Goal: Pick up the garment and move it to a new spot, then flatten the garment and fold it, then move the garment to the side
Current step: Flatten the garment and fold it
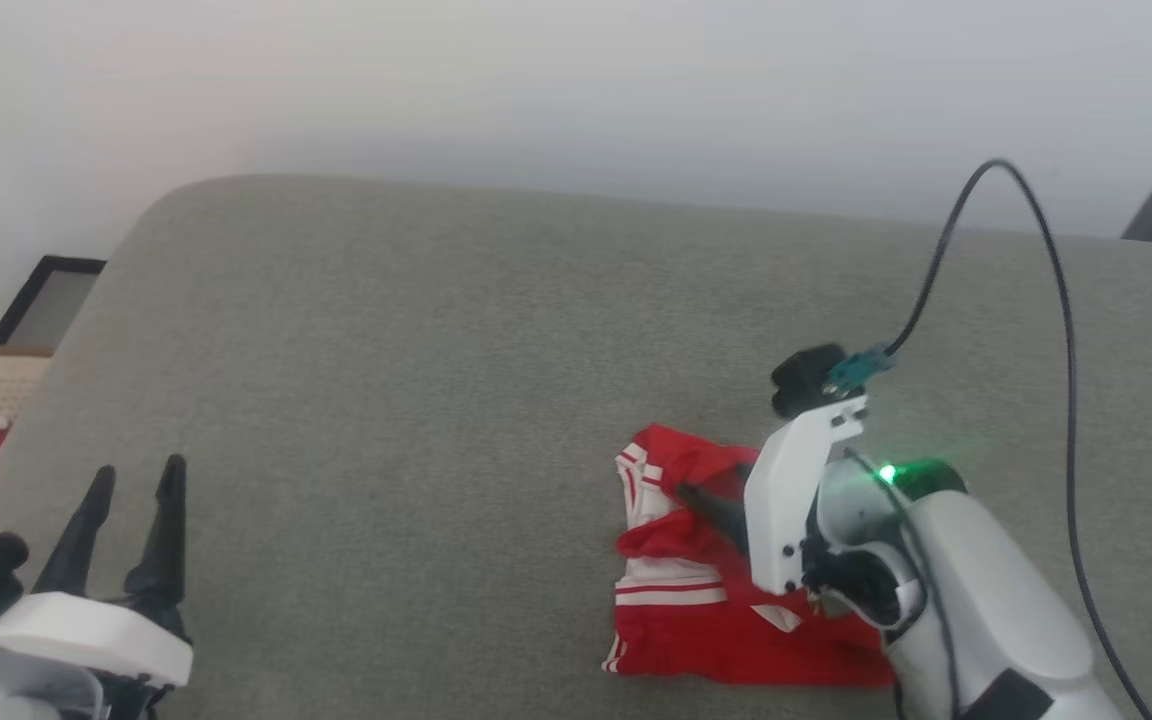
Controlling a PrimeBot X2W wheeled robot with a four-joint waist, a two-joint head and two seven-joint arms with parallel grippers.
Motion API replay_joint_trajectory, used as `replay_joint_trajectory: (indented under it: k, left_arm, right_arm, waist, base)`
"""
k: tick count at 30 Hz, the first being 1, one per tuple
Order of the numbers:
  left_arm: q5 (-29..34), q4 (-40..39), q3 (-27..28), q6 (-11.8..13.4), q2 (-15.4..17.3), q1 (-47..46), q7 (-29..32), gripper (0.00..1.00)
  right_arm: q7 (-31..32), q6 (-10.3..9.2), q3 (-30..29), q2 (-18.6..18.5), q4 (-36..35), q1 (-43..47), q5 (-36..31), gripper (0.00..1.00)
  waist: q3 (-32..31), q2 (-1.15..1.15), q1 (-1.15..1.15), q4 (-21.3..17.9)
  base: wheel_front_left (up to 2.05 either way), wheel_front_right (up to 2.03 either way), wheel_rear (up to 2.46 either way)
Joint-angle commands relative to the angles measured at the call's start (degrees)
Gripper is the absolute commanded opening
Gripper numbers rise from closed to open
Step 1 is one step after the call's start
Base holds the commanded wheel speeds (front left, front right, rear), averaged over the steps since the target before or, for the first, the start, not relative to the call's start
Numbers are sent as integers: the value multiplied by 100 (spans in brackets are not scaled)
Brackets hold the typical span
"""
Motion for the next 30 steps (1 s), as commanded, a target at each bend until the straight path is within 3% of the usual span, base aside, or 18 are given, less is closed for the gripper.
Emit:
replay_joint_trajectory:
  k: [1,15,25,30]
  left_arm:
    - [-17,-20,43,-10,27,59,-19,100]
    - [247,-255,556,2,62,565,-23,100]
    - [415,-334,827,-7,24,796,-24,100]
    - [491,-378,936,-12,-17,882,-24,100]
  right_arm:
    - [-52,3,-31,-37,-81,10,66,100]
    - [-932,3,-727,-828,-1389,582,-80,100]
    - [-2277,3,-993,-1470,-1404,1007,-506,100]
    - [-3069,3,-1175,-1576,-1148,1221,-746,100]
  waist:
    - [-22,0,0,-60]
    - [-191,0,0,-676]
    - [-245,0,0,-1009]
    - [-260,0,0,-1121]
  base:
    - [0,0,0]
    - [0,0,0]
    - [0,0,0]
    - [0,0,0]
